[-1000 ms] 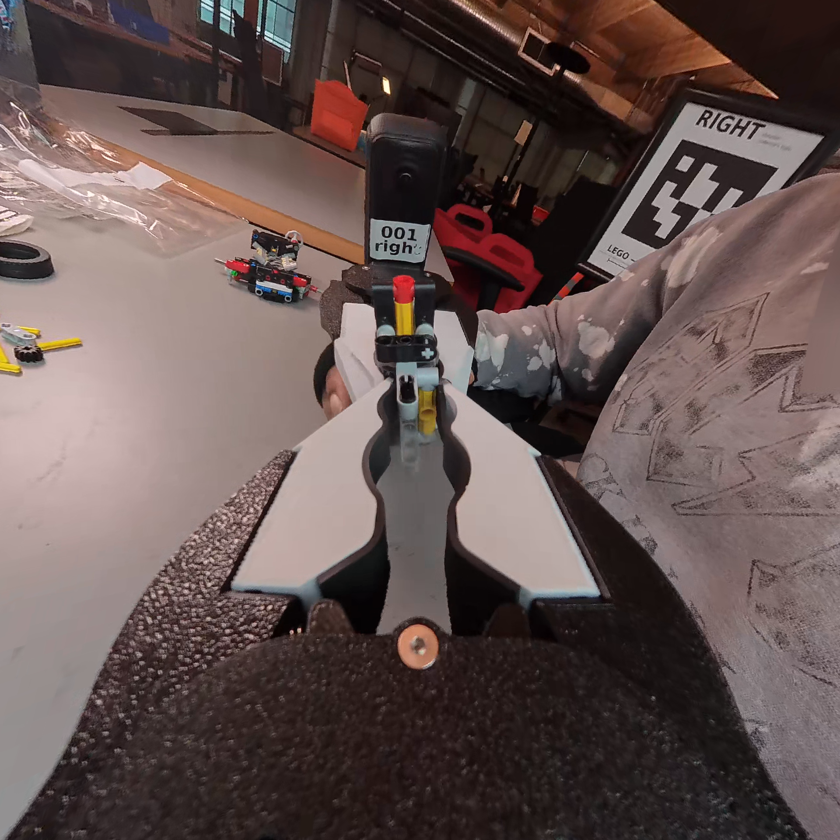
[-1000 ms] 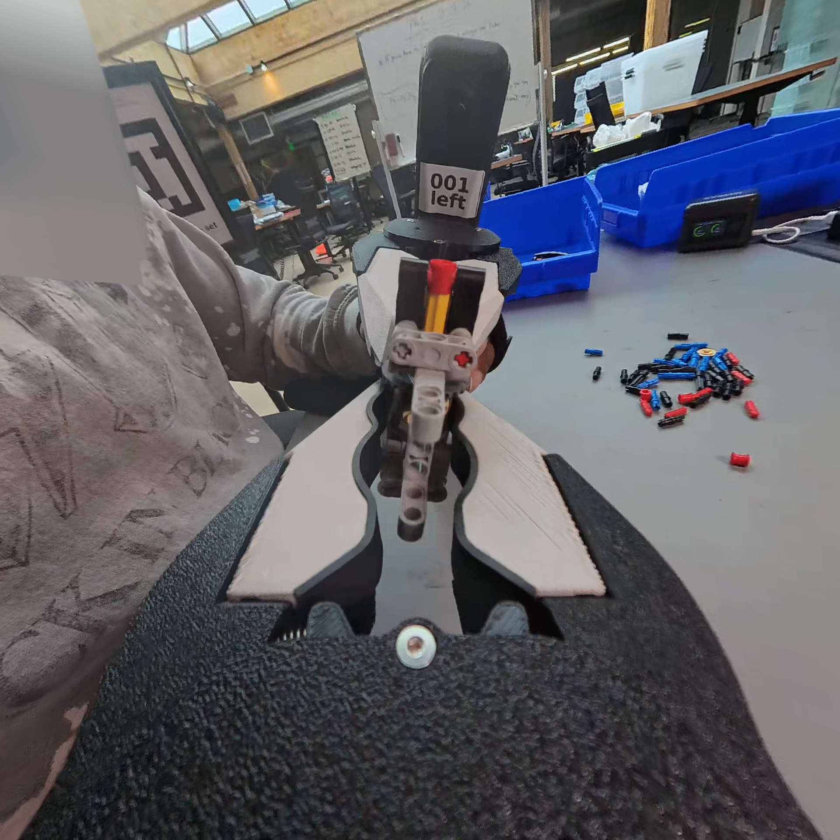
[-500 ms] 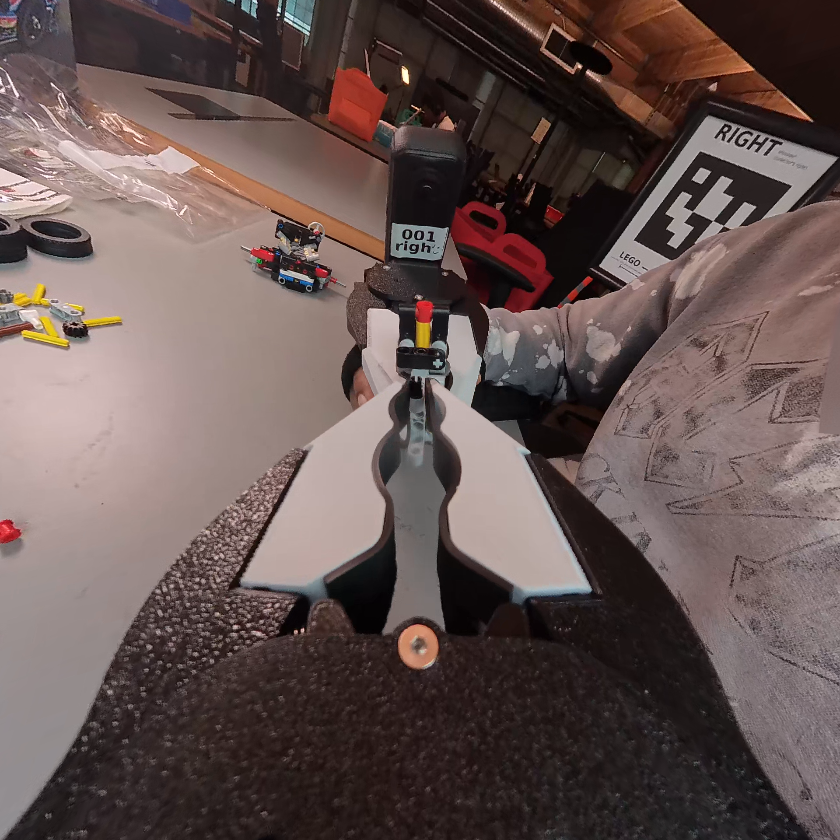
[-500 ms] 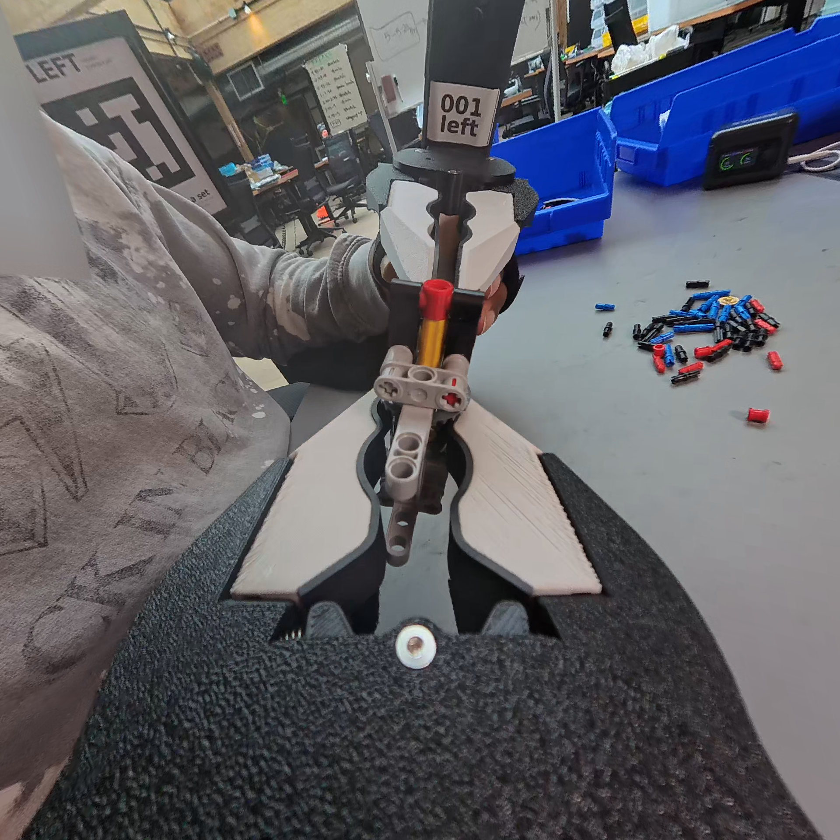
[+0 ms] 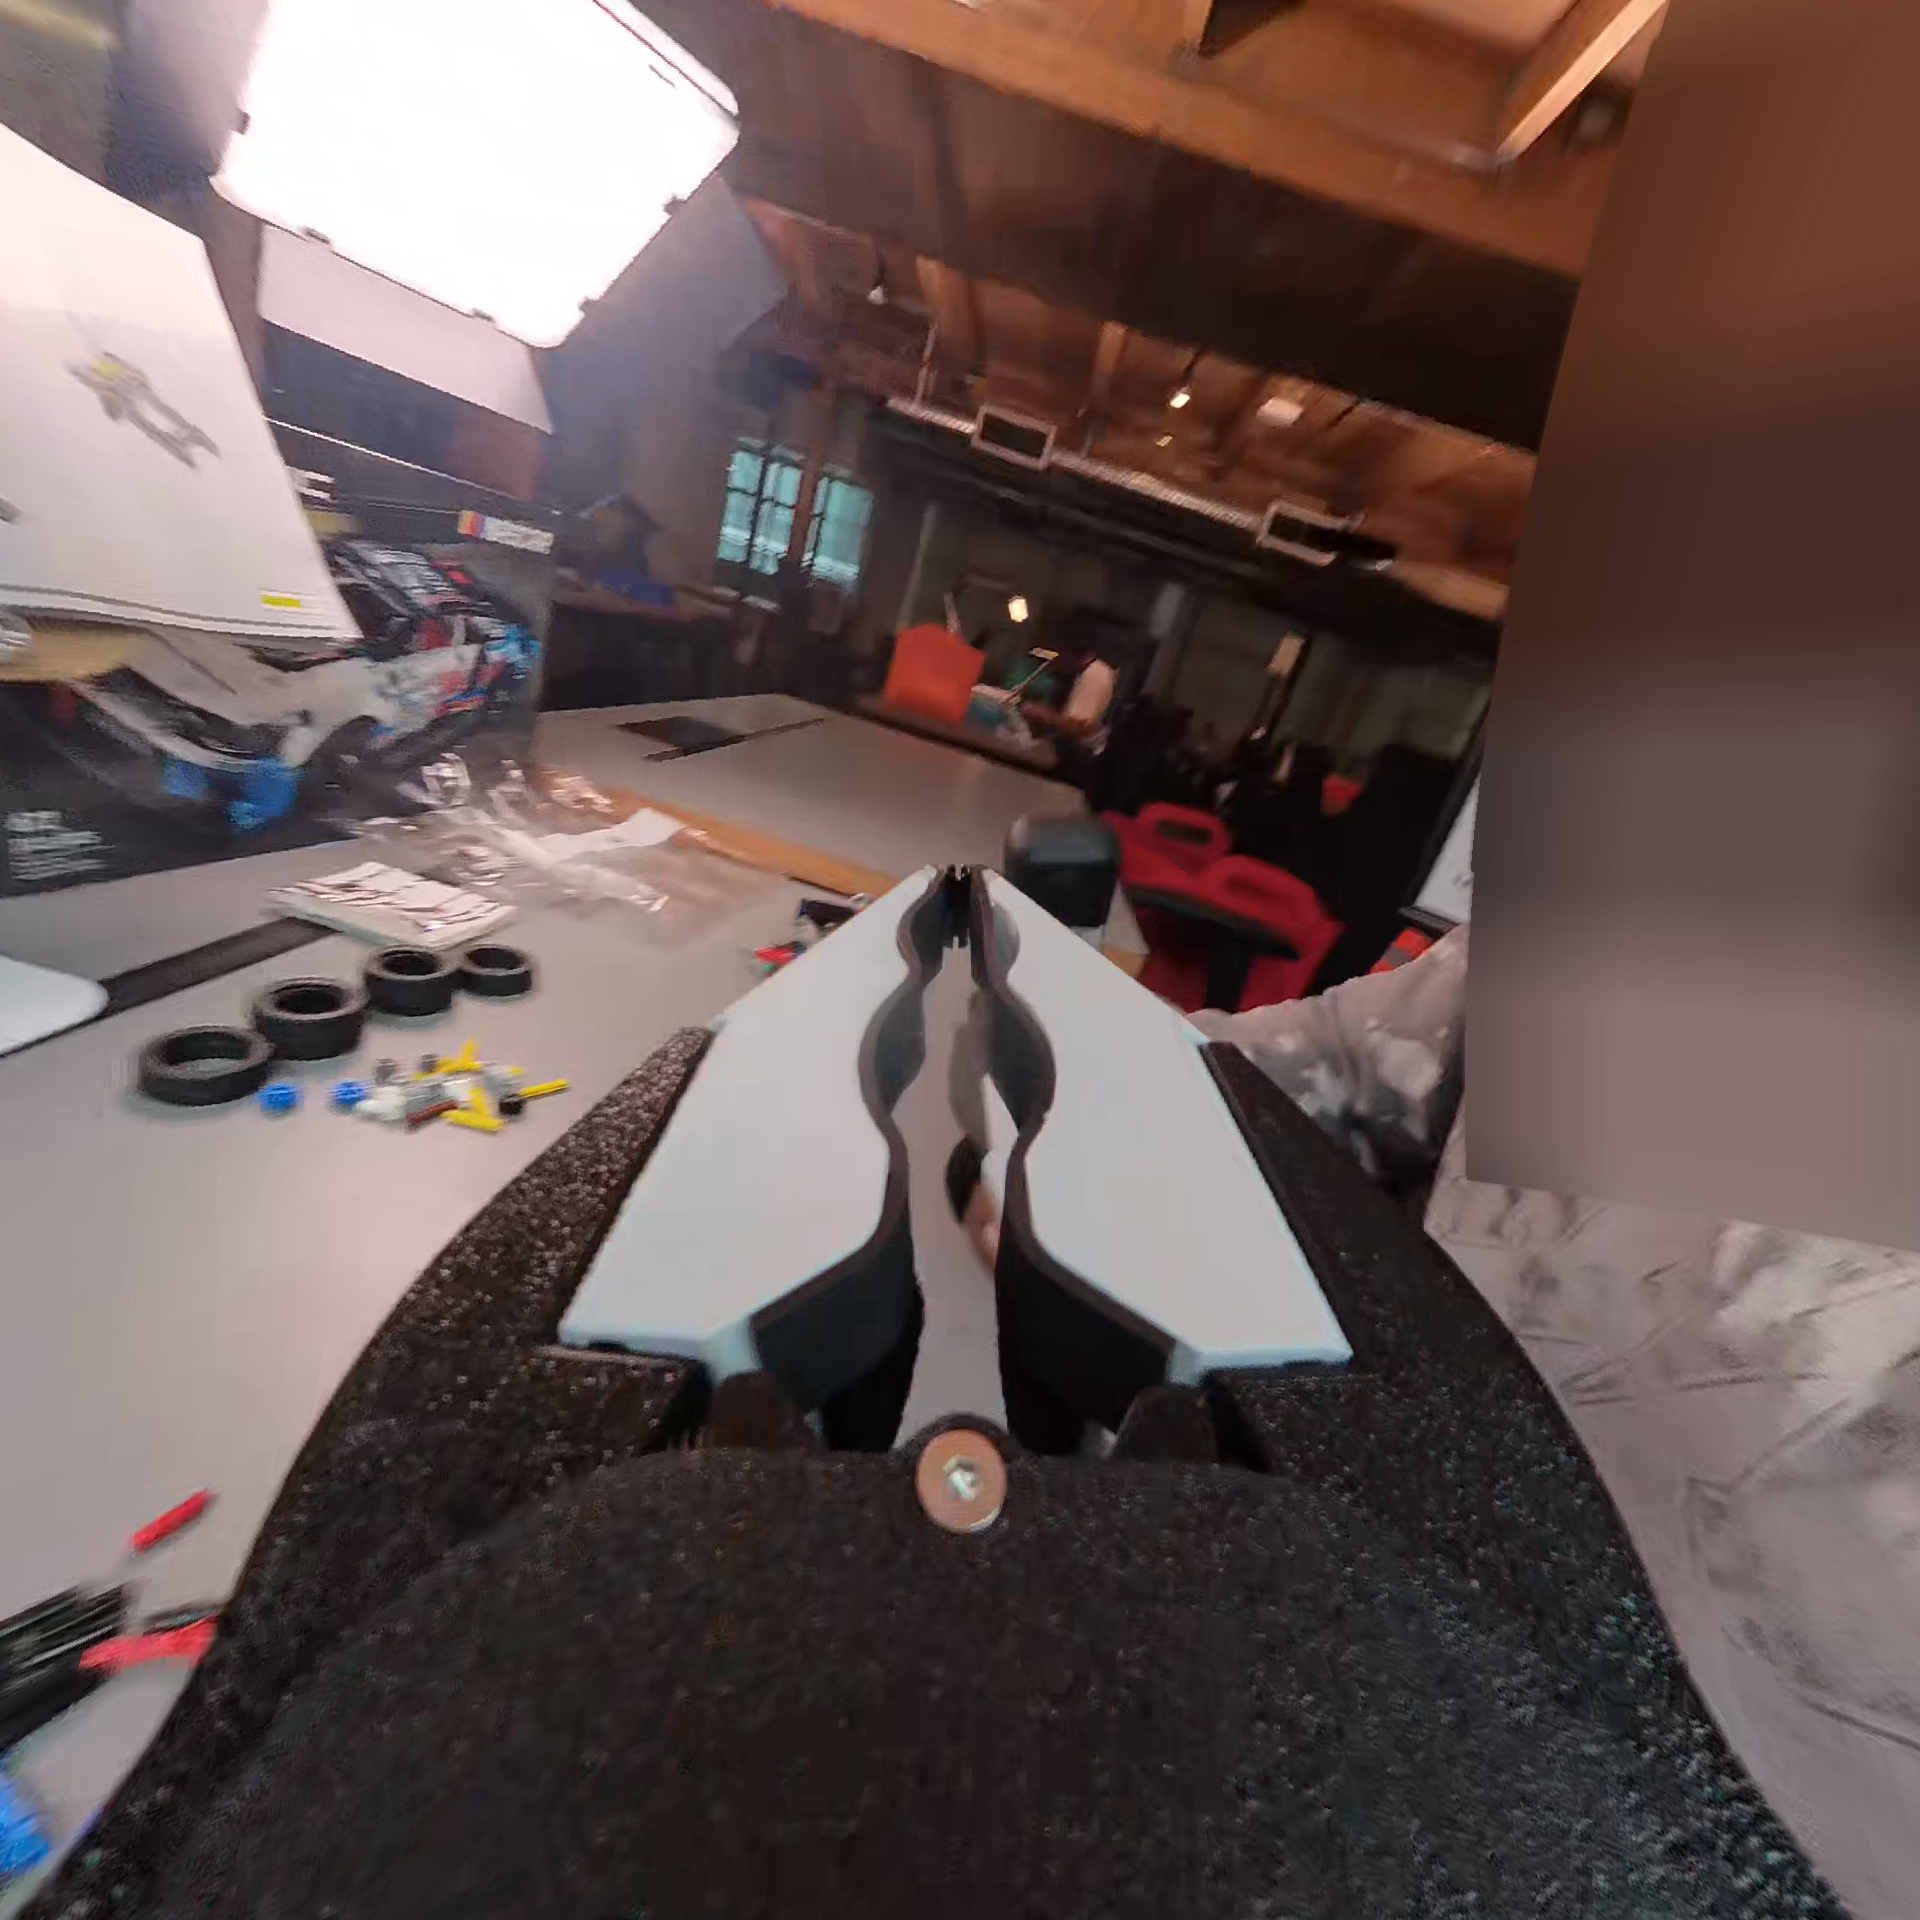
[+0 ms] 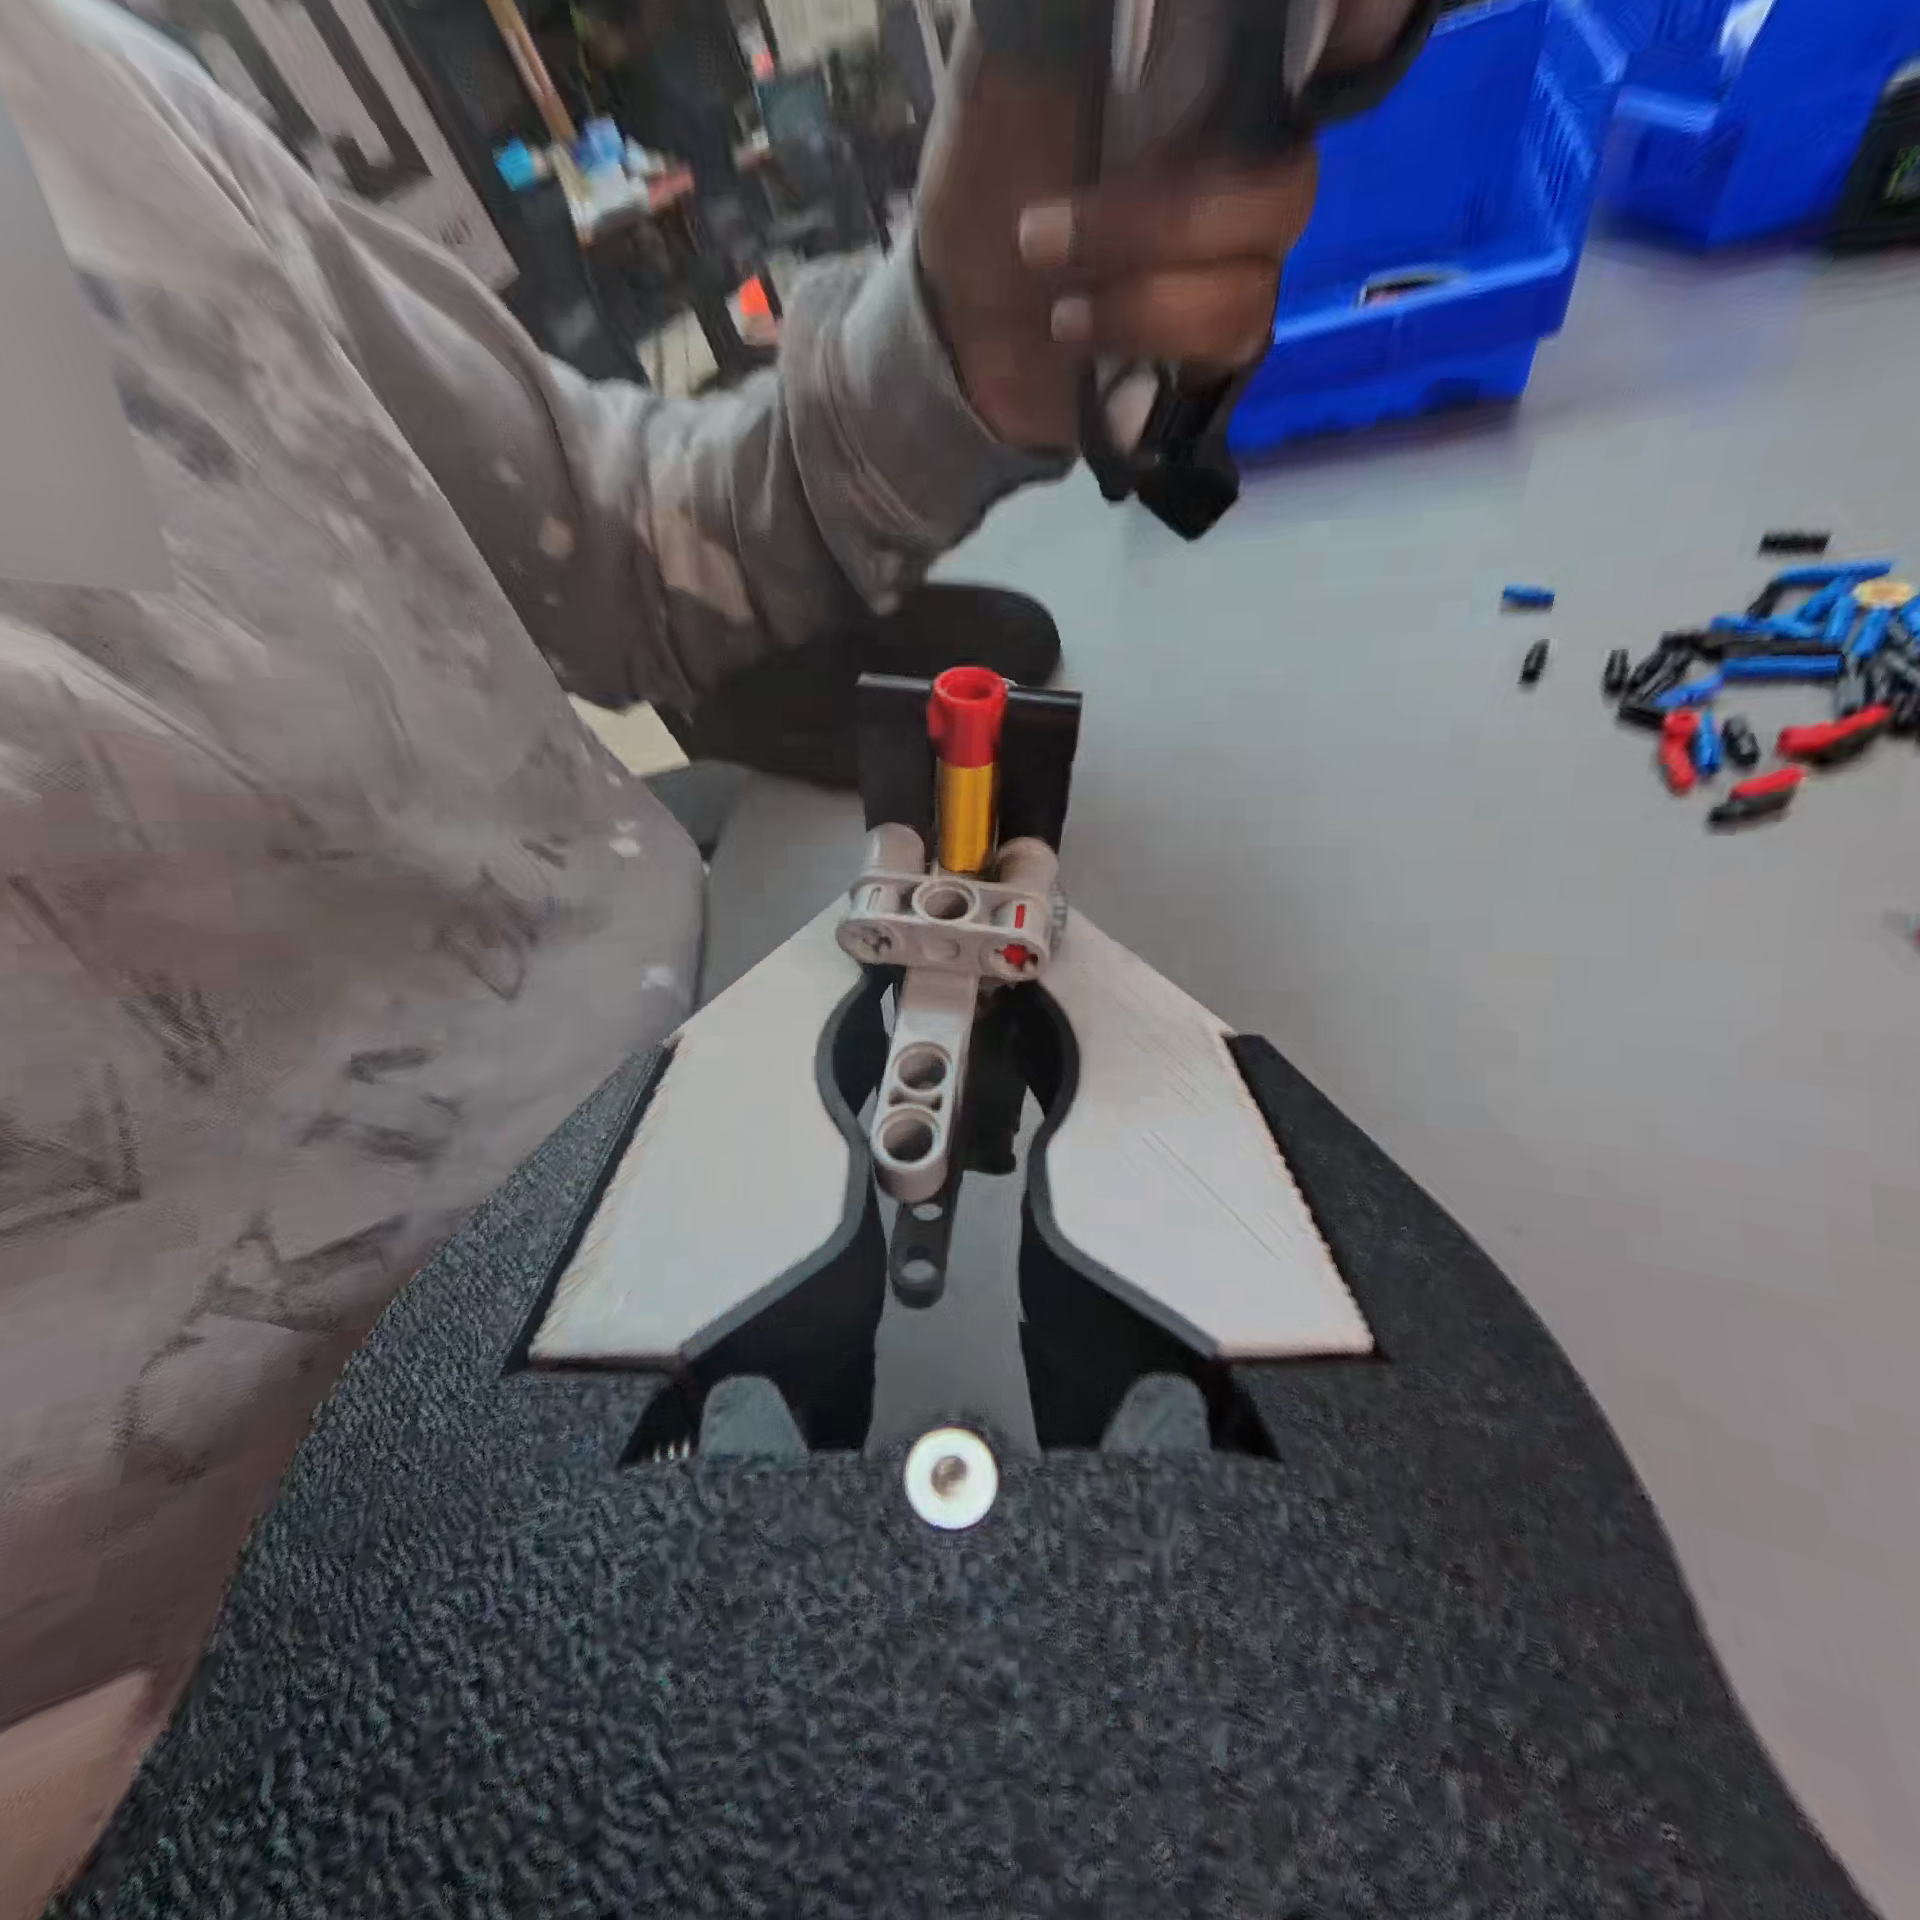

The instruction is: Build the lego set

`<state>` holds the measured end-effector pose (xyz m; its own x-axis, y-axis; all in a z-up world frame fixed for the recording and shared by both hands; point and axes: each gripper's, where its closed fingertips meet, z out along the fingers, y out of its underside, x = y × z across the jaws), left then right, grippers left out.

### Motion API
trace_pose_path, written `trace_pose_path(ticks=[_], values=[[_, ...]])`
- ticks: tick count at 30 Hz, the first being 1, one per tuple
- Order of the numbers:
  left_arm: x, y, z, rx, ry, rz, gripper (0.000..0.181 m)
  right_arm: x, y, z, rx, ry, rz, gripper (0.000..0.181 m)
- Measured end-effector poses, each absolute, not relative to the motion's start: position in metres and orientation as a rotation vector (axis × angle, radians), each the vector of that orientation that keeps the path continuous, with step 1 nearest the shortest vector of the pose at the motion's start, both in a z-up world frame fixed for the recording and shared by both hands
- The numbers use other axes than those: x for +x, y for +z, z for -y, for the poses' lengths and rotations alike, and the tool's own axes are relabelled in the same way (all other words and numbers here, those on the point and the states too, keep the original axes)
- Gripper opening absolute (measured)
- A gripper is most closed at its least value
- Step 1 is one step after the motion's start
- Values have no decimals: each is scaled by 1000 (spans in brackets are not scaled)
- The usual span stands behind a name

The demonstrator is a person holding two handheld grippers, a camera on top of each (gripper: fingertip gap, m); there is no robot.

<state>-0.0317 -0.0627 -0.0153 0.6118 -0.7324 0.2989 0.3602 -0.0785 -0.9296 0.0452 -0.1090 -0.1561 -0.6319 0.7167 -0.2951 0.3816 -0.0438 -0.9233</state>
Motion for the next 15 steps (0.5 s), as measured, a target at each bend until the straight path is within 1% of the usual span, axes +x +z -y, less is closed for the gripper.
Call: trace_pose_path(ticks=[2, 5, 7, 8, 10, 11, 15], values=[[-49, -24, 58, -1464, -738, -341, 3, 43, -132, 96, -1129, 1717, 1898, 18], [-128, -54, 44, -1690, -168, -203, 4, 42, -141, 79, -1176, 1619, 1897, 18], [-173, -64, 53, -1806, 68, -157, 5, 43, -146, 72, -1224, 1630, 1867, 18], [-187, -73, 56, -1868, 105, -131, 4, 43, -149, 69, -1241, 1621, 1861, 18], [-192, -89, 54, -1908, 1, -88, 4, 42, -152, 64, -1259, 1598, 1856, 18], [-193, -103, 50, -1947, -46, -40, 4, 41, -152, 62, -1266, 1602, 1848, 18], [-192, -162, 31, -2118, 5, -49, 4, 38, -151, 58, -1319, 1654, 1791, 18]])
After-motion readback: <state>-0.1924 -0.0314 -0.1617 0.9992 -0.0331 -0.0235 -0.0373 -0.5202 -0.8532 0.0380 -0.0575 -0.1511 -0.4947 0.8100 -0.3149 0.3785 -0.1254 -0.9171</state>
